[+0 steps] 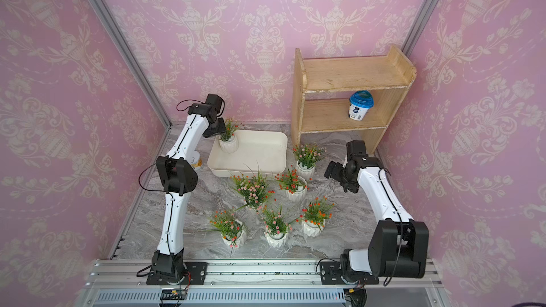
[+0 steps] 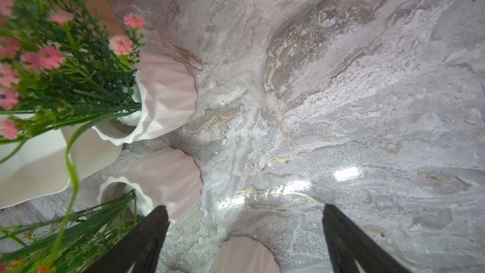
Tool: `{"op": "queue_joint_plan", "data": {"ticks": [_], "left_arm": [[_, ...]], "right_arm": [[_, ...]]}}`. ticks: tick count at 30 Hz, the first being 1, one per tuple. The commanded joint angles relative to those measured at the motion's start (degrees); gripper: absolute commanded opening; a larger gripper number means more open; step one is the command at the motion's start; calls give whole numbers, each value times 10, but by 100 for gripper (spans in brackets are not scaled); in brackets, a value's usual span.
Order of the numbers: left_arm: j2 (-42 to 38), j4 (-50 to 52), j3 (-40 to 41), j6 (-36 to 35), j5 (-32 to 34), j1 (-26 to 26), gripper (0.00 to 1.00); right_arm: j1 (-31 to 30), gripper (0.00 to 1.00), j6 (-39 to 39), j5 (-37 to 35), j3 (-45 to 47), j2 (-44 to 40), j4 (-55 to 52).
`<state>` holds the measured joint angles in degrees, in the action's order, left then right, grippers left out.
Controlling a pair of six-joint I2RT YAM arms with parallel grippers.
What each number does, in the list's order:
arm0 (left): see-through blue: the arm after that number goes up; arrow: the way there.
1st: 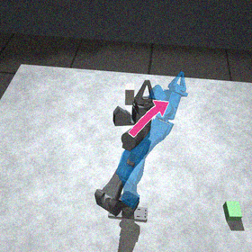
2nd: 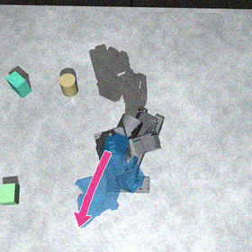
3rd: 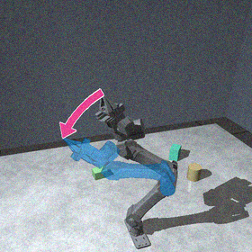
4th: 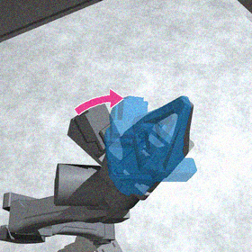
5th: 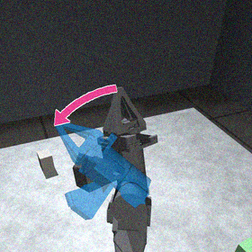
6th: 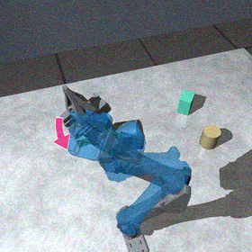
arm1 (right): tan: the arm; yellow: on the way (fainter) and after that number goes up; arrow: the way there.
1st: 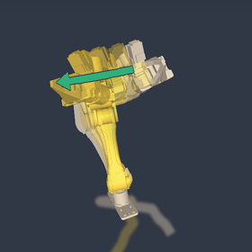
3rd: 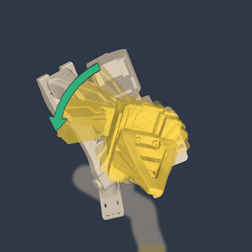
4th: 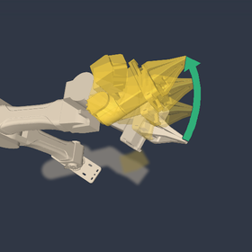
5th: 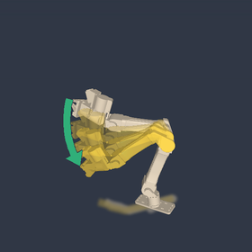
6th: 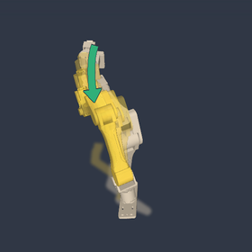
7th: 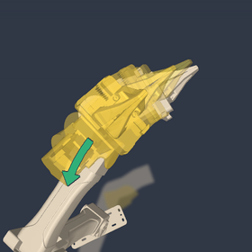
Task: Put the potted gypsophila into the storage box
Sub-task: Place the baby's breath potted plant at the storage box.
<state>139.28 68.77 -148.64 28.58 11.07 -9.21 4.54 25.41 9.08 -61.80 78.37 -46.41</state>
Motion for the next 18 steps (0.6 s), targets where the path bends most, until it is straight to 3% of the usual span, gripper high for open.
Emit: {"op": "queue_joint_plan", "data": {"ticks": [1, 7, 12, 15, 18], "left_arm": [[-74, 24, 18, -2, 13, 3, 60], [-172, 10, 106, -10, -1, 3, 83], [-282, -13, 232, -24, -3, 3, 98], [-355, -1, 315, -22, -25, 3, 99], [-453, -12, 447, -7, -33, 3, 99]], "right_arm": [[2, 94, -13, 21, -34, -17, -27], [-18, 94, -3, 24, -73, -29, -37], [-55, 88, -4, 6, -95, -25, -49], [-79, 90, -14, 4, -108, -12, -60], [-102, 90, -14, 3, -116, -2, -60]]}}
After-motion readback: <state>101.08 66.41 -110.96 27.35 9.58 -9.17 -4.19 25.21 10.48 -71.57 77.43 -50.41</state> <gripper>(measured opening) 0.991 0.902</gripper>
